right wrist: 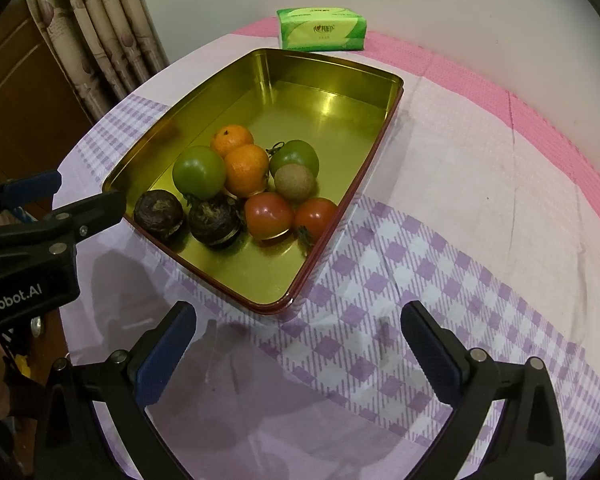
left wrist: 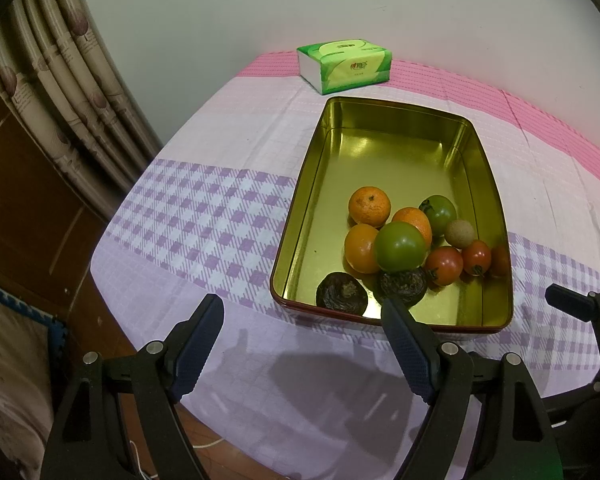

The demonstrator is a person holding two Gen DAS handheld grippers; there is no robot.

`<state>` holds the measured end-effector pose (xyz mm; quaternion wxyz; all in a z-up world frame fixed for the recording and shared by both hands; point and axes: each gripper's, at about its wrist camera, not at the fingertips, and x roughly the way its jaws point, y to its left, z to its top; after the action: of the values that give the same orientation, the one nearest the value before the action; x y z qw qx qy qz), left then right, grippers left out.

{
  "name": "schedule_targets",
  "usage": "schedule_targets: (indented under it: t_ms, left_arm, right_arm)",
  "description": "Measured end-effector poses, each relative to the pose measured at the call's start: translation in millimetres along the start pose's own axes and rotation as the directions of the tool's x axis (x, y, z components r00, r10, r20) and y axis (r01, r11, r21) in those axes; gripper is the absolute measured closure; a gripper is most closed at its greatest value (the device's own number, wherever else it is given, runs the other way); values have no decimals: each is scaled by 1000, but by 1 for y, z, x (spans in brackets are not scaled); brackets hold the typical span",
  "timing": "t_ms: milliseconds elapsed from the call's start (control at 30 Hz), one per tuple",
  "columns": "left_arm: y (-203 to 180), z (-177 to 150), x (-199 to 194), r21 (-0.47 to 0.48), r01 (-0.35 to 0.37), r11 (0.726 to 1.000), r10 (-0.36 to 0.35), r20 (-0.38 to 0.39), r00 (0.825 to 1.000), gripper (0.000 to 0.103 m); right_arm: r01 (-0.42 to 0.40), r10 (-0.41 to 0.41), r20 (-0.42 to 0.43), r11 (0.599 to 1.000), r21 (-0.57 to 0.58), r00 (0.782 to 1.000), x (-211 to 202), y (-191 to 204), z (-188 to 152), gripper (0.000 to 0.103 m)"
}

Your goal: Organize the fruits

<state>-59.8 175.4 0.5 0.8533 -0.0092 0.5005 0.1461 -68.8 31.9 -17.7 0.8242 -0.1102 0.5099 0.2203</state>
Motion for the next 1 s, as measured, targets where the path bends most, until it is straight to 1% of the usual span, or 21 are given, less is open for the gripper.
schedule_targets:
  t_ms: [800, 1000]
  left_arm:
    - [-1, 0, 0, 3, 2, 1000, -2, 0, 1000, 22]
    - [1, 2, -2, -3, 36, 999, -36, 8, 999, 22]
  right_arm:
    - [-8, 8, -8, 1000, -1, 1000, 2, 1, -3, 1]
    - [-7, 7, -4, 1000, 6, 1000, 1, -3, -3, 1]
